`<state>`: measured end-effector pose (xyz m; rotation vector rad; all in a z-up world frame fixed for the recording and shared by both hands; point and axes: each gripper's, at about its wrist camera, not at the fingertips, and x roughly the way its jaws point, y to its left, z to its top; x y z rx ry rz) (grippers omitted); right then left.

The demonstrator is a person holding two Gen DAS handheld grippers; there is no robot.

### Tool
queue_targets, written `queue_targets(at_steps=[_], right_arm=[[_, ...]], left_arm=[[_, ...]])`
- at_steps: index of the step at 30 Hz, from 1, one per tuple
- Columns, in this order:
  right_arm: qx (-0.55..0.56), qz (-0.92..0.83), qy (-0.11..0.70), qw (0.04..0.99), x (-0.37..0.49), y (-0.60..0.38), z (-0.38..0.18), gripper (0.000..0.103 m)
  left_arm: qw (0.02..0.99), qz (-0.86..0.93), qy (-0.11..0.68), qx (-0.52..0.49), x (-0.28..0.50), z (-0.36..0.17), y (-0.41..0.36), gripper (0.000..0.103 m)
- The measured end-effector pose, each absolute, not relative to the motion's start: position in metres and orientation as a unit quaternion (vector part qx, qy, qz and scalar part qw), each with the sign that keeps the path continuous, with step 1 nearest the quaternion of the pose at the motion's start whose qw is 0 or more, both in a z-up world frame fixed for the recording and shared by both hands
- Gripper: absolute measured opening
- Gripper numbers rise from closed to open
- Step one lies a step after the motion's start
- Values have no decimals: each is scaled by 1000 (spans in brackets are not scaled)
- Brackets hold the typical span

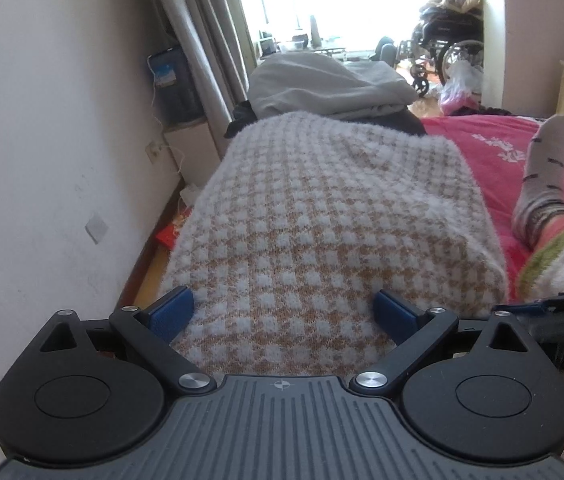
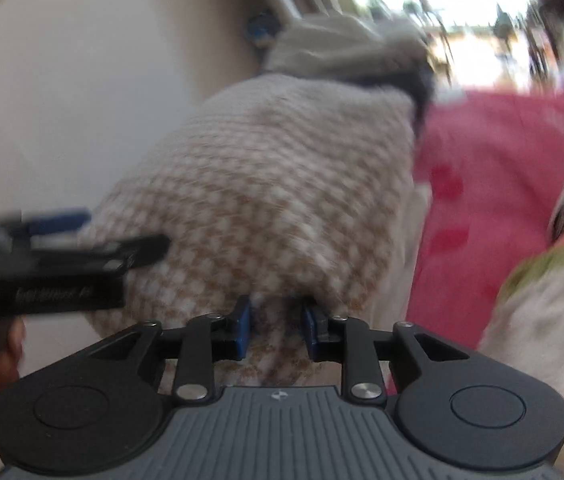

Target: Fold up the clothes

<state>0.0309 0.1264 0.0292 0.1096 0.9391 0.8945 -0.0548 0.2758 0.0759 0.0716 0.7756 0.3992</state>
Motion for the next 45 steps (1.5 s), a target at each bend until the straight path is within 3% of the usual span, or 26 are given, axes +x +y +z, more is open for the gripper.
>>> queue_targets(at_steps=[3,7,12,13,18,20,24,29,32,39,42,43,45], right_arm=[[74,409,448,792,35,127,33,31],[42,434,394,809,23,126,28,30],[199,446,387,782,34,62,-5,29],[220,436,386,783,31,48,-10,33],[265,467,358,764,1,12,-16,34],[242,485,326,775,-12,19,-4,41],[108,505,259,816,-38,53,26,57],[-1,498,239,833,-57,92,32,58],[-27,482,236,843,-61,102,31,58],[-43,474,233,848,-57,112,26,54],[-40,469,238,850,-52,119,21,41],[-35,467,241,850,-50,120,19,29],[-18,467,242,850,-49,116,20,17]], left_arm=[[905,195,378,16,-55,77,285,98],[911,174,375,15,-55,76,286,99],[929,132,345,20,-76,87,291,95],[934,130,333,14,-85,92,295,95],[956,120,266,-38,-147,107,323,94],[962,115,244,-32,-168,104,329,94],[954,98,279,56,-177,77,319,94],[937,111,303,134,-162,41,302,84],[946,117,281,110,-157,39,304,78],[943,152,273,114,-136,33,323,72],[949,152,264,83,-131,30,333,69],[951,149,261,78,-132,30,334,61],[954,136,257,72,-137,33,332,46]])
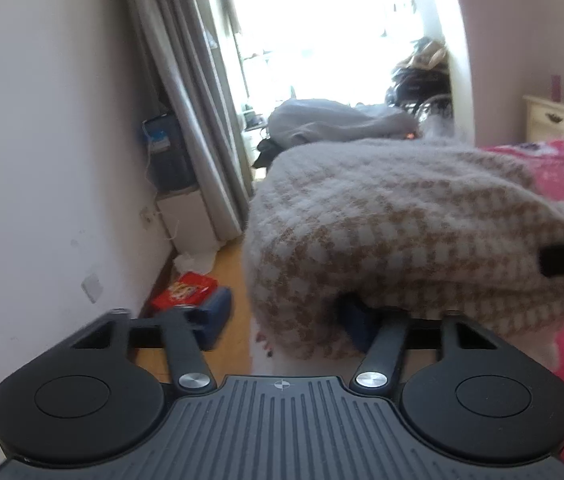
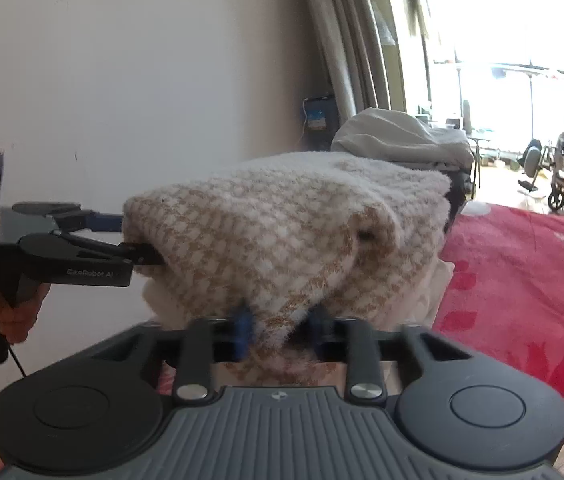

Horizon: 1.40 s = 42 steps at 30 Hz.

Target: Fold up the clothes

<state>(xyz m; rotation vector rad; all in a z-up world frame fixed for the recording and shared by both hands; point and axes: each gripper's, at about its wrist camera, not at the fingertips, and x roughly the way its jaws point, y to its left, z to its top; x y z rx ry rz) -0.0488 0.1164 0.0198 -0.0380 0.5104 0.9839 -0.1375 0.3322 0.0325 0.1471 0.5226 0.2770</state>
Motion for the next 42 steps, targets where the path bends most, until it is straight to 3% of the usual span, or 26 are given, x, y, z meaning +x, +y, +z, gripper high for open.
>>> queue_targets(at_steps=[1,8,13,17,23,25,30,34,38,40,42], right_arm=[[-8,471,240,849,-49,114,22,13],[-9,500,202,842,-61,104,54,12],[-10,498,264,826,-56,112,15,11],[-13,500,249,829,-62,114,23,11],[36,488,318,812,-44,113,-8,12],[65,494,319,806,-43,101,0,22],[84,482,339,804,-49,66,16,26],[68,450,388,802,-55,52,18,42],[45,434,395,808,-75,38,25,48],[32,423,389,818,-86,29,31,58],[22,407,385,828,-93,20,36,60]], left_arm=[[954,132,258,73,-139,34,331,43],[954,126,261,73,-150,36,331,39],[952,125,268,80,-152,32,332,39],[949,129,271,94,-151,31,332,39],[946,121,294,67,-156,36,332,48],[945,121,299,52,-169,44,330,51],[960,112,255,-16,-205,74,319,62],[973,87,213,-22,-191,95,295,70],[968,66,242,13,-148,86,266,70],[953,72,292,29,-124,69,258,69],[938,107,326,38,-109,55,252,69]])
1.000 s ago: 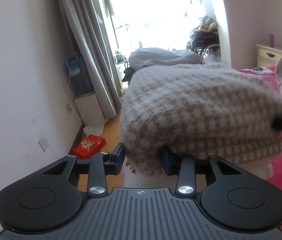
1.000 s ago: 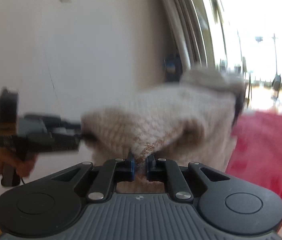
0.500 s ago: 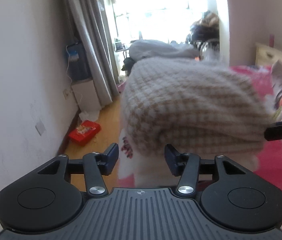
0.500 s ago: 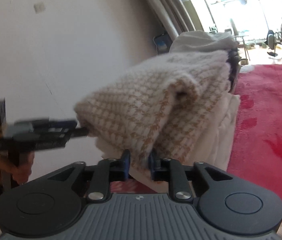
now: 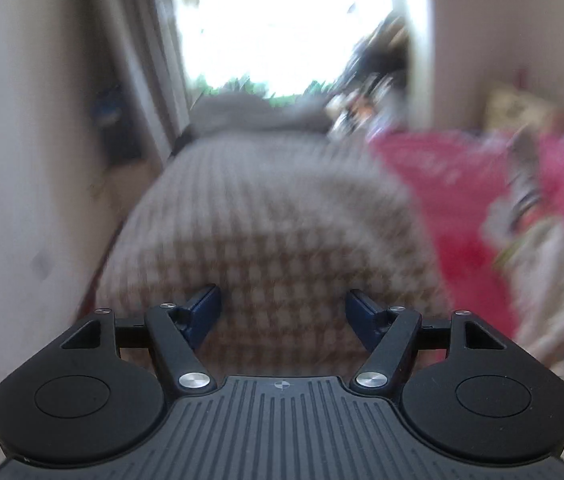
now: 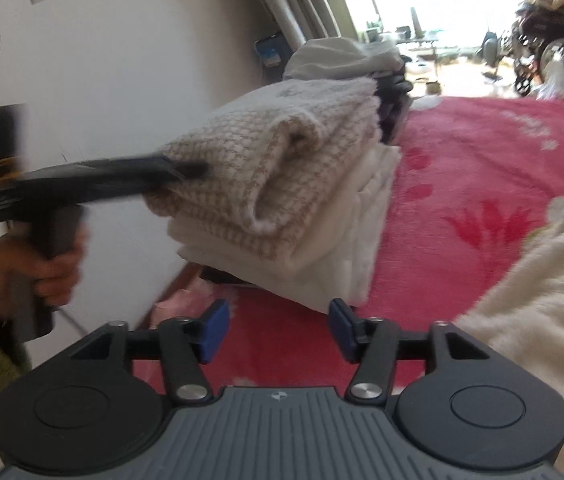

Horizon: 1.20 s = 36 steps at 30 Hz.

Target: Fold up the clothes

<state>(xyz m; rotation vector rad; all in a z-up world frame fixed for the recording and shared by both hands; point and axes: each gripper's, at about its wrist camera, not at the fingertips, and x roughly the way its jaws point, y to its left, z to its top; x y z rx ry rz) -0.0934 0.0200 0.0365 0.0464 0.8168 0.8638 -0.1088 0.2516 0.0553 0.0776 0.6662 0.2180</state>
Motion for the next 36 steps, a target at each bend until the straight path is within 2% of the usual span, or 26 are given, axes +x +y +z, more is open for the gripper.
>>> queue_targets(at_steps=[2,5,6,10,12,14,15,17,25,36], right_arm=[[17,393,383,836,-97,10,41,63],[-2,377,371,849,-104,-5,51,73],[-9,374,367,852,-107,-9,53,78],[-25,376,365,851,-115,-19,58,78],[-29,378,368,849,-118,-21,59,80],[-27,379,372,847,-122,-25,60,86],[-26,380,373,846,-124,-27,61,94],[-27,378,370,848,-129,-31,64,102],[-48,359,352,863,-139,-36,79,103],[-47,325,367,870,-142,-34,88,103]], left_arm=[[941,109,321,11,-114,64,249,70],[943,108,313,-32,-134,78,243,71],[943,109,311,-41,-143,82,238,75],[944,112,302,-76,-179,96,218,99],[945,107,296,-93,-197,99,208,102],[942,103,301,-109,-197,98,204,103],[938,106,307,-118,-199,98,201,103],[931,112,318,-136,-205,97,196,103],[921,139,327,-159,-208,109,191,103],[911,178,355,-114,-209,110,171,103]])
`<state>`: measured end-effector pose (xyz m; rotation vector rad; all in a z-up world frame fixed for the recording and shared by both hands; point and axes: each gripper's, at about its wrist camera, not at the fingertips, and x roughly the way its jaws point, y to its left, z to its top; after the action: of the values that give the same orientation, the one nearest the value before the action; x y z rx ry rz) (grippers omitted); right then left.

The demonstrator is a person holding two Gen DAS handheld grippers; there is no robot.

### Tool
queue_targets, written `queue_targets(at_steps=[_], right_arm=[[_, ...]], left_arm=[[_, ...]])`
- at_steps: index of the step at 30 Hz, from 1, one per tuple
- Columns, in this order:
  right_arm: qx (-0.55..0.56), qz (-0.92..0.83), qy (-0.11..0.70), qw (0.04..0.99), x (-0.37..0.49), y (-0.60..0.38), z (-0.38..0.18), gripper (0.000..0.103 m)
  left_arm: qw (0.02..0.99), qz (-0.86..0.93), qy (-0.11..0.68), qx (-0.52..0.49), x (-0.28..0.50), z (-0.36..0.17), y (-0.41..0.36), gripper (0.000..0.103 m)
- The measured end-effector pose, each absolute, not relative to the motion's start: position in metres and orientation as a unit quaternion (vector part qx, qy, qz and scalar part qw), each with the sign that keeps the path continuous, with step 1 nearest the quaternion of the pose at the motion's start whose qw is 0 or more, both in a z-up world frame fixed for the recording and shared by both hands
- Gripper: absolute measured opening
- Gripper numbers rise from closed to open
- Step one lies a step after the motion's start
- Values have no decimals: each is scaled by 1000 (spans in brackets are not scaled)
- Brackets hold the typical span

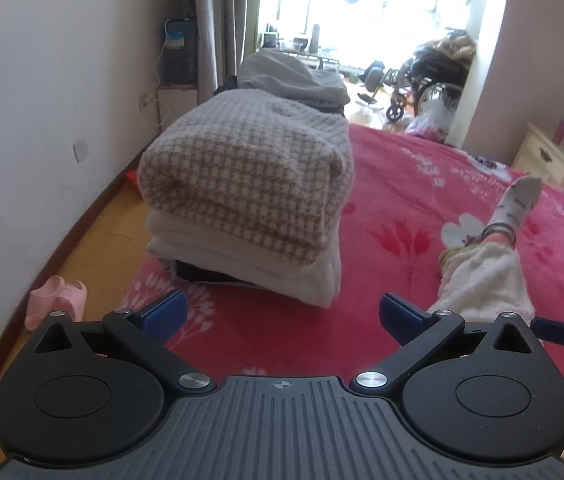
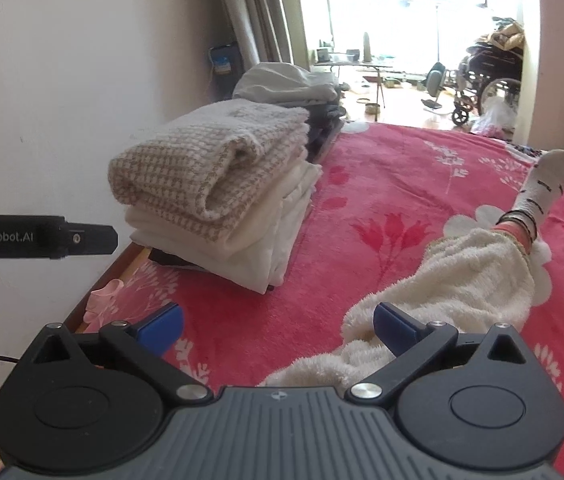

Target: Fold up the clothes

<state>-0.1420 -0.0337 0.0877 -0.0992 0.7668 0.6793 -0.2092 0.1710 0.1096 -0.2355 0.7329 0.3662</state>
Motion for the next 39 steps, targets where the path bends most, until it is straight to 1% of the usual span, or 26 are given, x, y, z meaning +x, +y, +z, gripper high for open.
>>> queue_targets(at_steps=[8,14,16,21,33,39], right_arm=[[-37,292,380,877,-144,-29,90,103],[-60,291,393,870,-146,-18,93,103],[-66,299,398,865,-146,-14,95,103],[-80,298,380,872,-151,-6,98,103],[-109,289,370,876,-153,6,98,103],[-109,293,369,875,-157,13,96,103]], left_arm=[[910,222,332,-114,-219,115,172,103],[915,188,328,-141,-225,123,180,103],[915,201,327,-127,-225,122,179,103],[916,223,317,-104,-227,120,177,103],[910,260,301,-120,-236,112,180,103],[905,267,307,-125,-242,108,186,103]])
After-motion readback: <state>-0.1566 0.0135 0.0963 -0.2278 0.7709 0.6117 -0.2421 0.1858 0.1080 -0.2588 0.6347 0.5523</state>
